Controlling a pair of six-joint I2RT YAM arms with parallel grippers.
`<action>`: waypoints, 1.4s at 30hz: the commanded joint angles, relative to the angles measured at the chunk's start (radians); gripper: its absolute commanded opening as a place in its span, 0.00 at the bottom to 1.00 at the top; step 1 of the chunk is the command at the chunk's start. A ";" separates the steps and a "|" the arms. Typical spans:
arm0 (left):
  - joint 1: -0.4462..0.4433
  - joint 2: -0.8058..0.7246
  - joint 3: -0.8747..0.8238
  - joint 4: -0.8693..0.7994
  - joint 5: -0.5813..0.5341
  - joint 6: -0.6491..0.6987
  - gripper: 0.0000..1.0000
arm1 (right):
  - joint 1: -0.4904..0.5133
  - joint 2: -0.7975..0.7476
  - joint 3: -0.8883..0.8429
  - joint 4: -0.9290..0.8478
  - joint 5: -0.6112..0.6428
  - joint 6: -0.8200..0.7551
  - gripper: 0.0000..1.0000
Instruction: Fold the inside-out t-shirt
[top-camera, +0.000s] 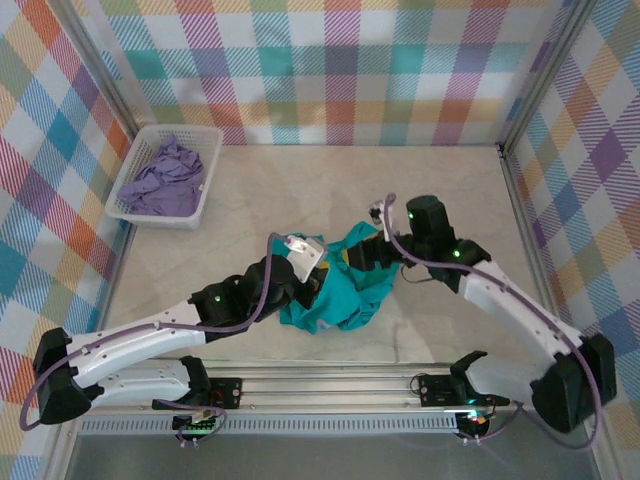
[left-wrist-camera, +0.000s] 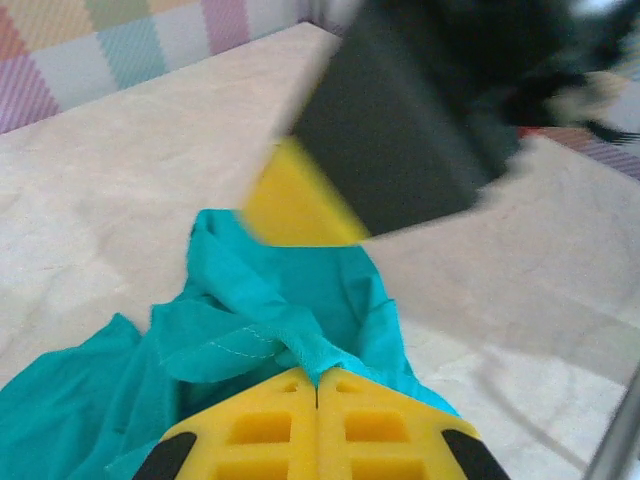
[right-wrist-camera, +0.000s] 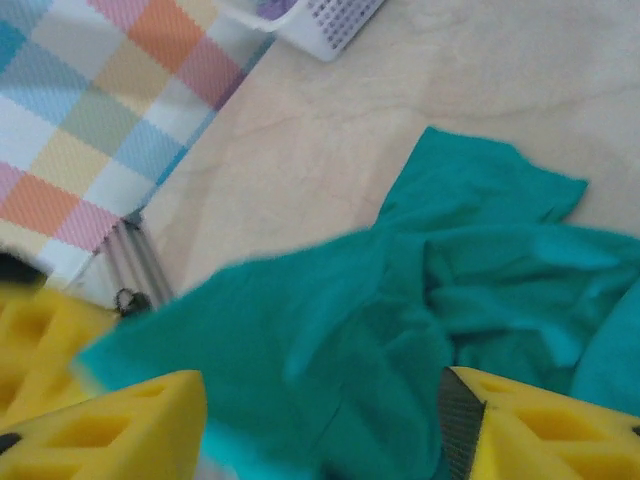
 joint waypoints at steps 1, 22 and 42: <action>0.010 -0.031 0.035 0.001 -0.023 -0.042 0.00 | 0.041 -0.016 -0.077 0.065 -0.114 -0.039 0.74; 0.037 -0.142 0.102 -0.066 0.490 -0.031 0.36 | 0.005 0.196 -0.041 0.373 -0.369 -0.514 0.00; 0.534 -0.016 0.198 -0.388 0.814 -0.176 0.68 | 0.006 0.186 0.060 0.233 -0.532 -0.702 0.00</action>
